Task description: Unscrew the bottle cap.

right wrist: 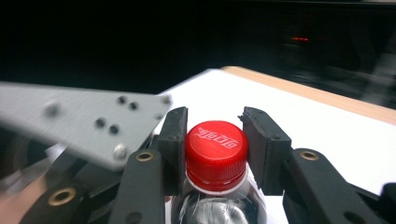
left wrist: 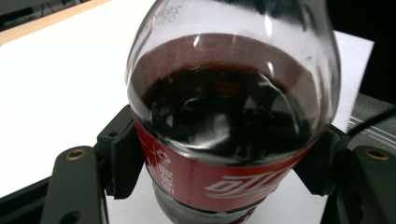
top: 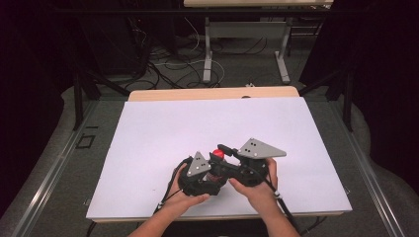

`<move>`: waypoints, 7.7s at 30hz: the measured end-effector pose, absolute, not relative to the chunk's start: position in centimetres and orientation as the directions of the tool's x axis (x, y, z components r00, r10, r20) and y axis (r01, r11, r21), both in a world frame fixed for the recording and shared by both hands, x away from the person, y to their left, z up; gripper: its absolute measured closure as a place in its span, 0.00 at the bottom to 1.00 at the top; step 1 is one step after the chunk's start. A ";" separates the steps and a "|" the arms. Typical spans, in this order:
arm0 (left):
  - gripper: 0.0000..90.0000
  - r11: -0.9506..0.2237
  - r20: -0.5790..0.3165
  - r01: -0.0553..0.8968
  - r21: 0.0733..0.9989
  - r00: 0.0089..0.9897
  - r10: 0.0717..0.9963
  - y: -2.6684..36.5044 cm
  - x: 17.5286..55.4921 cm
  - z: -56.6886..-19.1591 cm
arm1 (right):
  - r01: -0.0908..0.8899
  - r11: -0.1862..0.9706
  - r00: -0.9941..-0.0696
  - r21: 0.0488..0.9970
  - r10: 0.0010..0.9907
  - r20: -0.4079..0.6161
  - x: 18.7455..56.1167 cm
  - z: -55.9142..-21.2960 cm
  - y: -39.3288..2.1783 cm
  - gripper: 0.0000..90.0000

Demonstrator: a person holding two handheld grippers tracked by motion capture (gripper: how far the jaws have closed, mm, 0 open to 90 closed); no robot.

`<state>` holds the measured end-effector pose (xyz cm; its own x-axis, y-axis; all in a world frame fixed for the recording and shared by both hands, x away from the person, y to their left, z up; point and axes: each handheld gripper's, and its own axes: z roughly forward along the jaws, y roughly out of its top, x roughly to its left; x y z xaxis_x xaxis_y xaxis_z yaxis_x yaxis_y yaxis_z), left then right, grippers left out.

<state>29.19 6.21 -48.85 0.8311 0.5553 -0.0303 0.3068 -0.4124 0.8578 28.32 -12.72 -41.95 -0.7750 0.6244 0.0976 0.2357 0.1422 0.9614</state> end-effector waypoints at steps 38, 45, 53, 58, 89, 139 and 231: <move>0.32 -0.404 -0.031 0.318 0.858 0.816 0.578 6.4 29.1 -48.9 | 0.236 0.132 -0.623 0.963 0.781 0.046 26.3 -41.9 -10.3 0.67; 0.33 -0.405 -0.046 0.319 0.857 0.830 0.556 6.7 29.1 -48.7 | 0.214 0.188 -0.798 0.959 0.600 0.060 28.4 -41.5 -12.0 0.68; 0.33 -0.415 -0.057 0.303 0.858 0.858 0.510 6.5 28.7 -49.0 | 0.100 0.229 -0.981 0.968 0.184 0.058 32.6 -42.1 -14.7 0.68; 0.32 -0.409 -0.054 0.302 0.861 0.854 0.517 6.5 28.8 -49.1 | 0.094 0.238 -0.986 0.967 0.155 0.058 32.9 -42.1 -14.7 0.67; 0.33 -0.399 -0.060 0.318 0.860 0.839 0.540 6.8 29.0 -48.9 | 0.183 0.209 -0.884 0.961 0.462 0.068 29.9 -41.4 -13.2 0.68; 0.33 -0.391 -0.059 0.304 0.869 0.848 0.527 7.1 29.0 -48.6 | 0.160 0.231 -0.915 0.960 0.398 0.057 30.6 -41.0 -13.0 0.68; 0.33 -0.372 -0.087 0.322 0.871 0.846 0.526 7.2 29.2 -48.8 | 0.095 0.268 -0.978 0.959 0.205 0.039 32.9 -41.2 -14.0 0.68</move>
